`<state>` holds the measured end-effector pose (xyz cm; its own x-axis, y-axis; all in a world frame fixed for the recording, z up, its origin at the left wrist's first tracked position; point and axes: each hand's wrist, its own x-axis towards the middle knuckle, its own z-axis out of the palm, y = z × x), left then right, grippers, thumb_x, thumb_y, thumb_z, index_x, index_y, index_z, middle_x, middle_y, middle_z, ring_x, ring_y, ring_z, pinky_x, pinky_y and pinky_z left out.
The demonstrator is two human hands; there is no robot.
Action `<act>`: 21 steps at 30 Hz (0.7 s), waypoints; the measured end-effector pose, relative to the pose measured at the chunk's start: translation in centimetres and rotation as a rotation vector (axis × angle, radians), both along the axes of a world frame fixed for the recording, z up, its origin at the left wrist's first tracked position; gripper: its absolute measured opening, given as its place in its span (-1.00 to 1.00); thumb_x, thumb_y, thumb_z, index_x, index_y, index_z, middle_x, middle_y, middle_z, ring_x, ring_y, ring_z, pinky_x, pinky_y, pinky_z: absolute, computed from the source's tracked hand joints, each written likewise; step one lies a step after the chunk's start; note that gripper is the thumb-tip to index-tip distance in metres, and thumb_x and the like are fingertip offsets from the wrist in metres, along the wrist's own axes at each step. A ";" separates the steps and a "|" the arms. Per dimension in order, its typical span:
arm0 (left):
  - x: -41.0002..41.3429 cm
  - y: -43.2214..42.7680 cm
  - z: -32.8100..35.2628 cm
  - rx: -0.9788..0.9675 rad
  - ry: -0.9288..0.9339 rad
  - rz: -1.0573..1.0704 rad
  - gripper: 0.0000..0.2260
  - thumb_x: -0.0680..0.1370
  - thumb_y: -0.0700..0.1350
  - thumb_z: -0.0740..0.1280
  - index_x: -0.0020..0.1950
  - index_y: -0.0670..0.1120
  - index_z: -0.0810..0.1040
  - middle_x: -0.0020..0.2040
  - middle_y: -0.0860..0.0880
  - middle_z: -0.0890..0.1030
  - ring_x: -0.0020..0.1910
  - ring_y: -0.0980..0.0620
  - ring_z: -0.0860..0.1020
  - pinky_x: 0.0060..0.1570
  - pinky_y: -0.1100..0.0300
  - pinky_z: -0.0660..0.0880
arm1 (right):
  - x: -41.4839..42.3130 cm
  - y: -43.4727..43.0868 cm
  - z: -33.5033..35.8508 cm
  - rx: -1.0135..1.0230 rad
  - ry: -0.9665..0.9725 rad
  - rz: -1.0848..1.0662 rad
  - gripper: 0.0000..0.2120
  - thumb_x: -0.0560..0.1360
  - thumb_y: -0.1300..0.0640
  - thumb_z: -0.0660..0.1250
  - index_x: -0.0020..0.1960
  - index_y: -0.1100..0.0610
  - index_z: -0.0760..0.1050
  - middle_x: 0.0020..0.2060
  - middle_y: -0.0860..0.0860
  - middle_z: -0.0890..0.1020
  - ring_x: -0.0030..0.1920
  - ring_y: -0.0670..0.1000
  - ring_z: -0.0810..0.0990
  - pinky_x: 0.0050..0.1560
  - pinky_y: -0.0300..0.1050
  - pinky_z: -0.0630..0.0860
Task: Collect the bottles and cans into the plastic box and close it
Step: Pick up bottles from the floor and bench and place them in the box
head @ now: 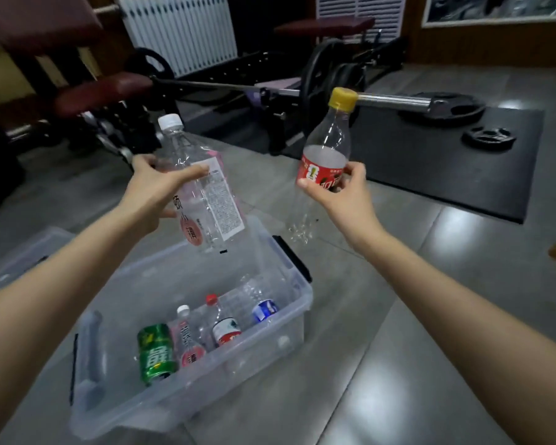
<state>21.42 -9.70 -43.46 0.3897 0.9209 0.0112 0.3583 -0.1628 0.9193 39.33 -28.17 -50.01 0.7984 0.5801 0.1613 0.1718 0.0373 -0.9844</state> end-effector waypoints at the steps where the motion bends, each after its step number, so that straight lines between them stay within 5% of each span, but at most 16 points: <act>1: -1.1 1.0 -0.9 -0.006 0.024 0.037 -0.23 0.25 0.14 0.53 0.29 -0.08 0.23 0.21 -0.01 0.44 0.13 0.00 0.52 -0.01 -0.11 0.57 | -1.3 2.0 -0.2 -0.028 -0.005 0.020 -0.32 0.22 -0.10 0.55 0.15 0.01 0.23 0.11 0.00 0.56 0.10 -0.05 0.58 0.20 -0.04 0.52; 7: -4.3 4.3 -9.8 -0.130 0.317 0.067 -0.30 0.28 0.17 0.49 0.20 -0.14 0.25 0.08 -0.10 0.47 0.00 -0.14 0.53 -0.08 -0.04 0.59 | -7.5 10.0 -5.2 -0.445 -0.087 0.121 -0.36 0.27 -0.12 0.52 0.22 0.09 0.38 0.12 0.03 0.60 0.13 0.08 0.57 0.18 0.07 0.49; 12: -5.2 6.8 -17.0 -0.240 0.638 -0.027 -0.01 0.14 0.40 0.41 0.33 -0.24 0.32 0.18 -0.21 0.57 0.09 -0.25 0.58 0.04 -0.10 0.58 | -8.8 14.3 -11.1 -0.818 -0.032 0.276 -0.54 0.30 -0.18 0.48 0.04 0.12 0.58 -0.05 0.08 0.68 -0.02 0.09 0.64 -0.09 -0.13 0.51; 17: -6.2 7.3 -20.6 -0.229 0.962 -0.200 -0.04 0.23 0.53 0.18 0.32 -0.21 0.40 0.12 -0.14 0.62 0.09 -0.16 0.61 0.03 0.13 0.56 | -9.6 17.1 -16.7 -1.100 -0.004 0.457 -0.43 0.29 -0.10 0.53 0.17 0.21 0.54 0.13 0.13 0.63 0.06 0.12 0.61 0.05 -0.07 0.54; 21: -7.0 7.3 -22.4 -0.111 1.116 -0.330 -0.26 0.39 0.46 0.05 0.36 -0.01 0.41 0.40 -0.09 0.43 0.26 -0.13 0.51 0.10 0.12 0.47 | -10.2 18.0 -19.1 -1.175 0.053 0.488 -0.40 0.29 -0.07 0.54 0.21 0.21 0.51 0.17 0.16 0.60 0.14 0.17 0.58 0.16 0.02 0.54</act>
